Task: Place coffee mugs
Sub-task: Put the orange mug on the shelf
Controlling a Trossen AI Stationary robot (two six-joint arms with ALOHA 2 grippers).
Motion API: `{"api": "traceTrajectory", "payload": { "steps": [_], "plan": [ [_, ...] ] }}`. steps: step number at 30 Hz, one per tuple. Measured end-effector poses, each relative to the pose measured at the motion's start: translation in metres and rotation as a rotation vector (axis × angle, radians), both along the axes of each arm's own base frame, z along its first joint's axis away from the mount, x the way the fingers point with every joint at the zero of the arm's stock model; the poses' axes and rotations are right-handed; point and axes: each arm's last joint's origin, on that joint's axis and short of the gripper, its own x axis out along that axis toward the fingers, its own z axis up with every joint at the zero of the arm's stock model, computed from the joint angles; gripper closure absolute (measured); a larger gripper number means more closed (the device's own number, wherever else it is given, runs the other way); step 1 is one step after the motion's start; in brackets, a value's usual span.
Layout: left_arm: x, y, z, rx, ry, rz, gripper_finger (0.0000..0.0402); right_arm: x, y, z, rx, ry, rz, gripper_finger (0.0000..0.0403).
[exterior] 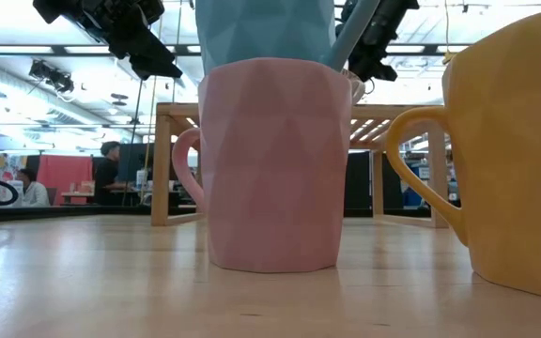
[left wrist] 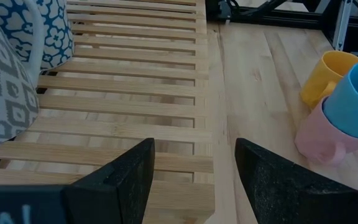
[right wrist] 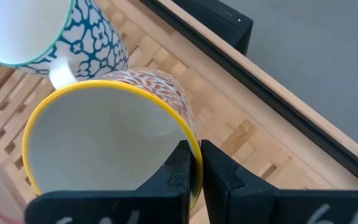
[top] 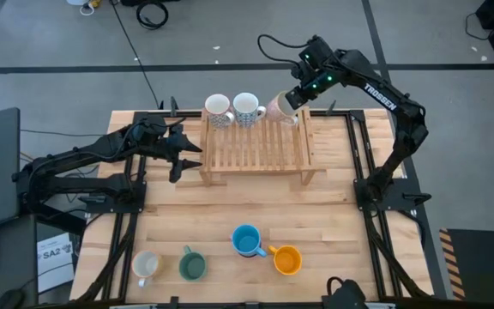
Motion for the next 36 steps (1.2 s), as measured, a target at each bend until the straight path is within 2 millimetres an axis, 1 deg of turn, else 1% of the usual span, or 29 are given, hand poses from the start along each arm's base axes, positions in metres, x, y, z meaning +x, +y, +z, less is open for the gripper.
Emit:
{"api": "traceTrajectory", "payload": {
  "steps": [9, 26, 31, 36],
  "plan": [
    [0.0, 0.0, 0.0, 0.0, 0.0, 0.0, 0.0171, 0.0, 0.0, 0.0, -0.022, 0.022, -0.027, 0.0378],
    [0.0, 0.0, 0.0, 0.0, 0.0, 0.0, 0.0171, 0.014, 0.014, 0.001, -0.033, 0.004, 0.036, 0.0377],
    [0.0, 0.0, 0.0, 0.0, 0.0, 0.0, 0.0171, 0.012, 0.015, -0.001, -0.017, 0.023, 0.038, 0.0377],
    [0.0, 0.0, 0.0, 0.001, 0.0, 0.0, 0.0171, 0.01, 0.012, 0.0, -0.021, 0.019, 0.024, 0.0377]
  ]
}}
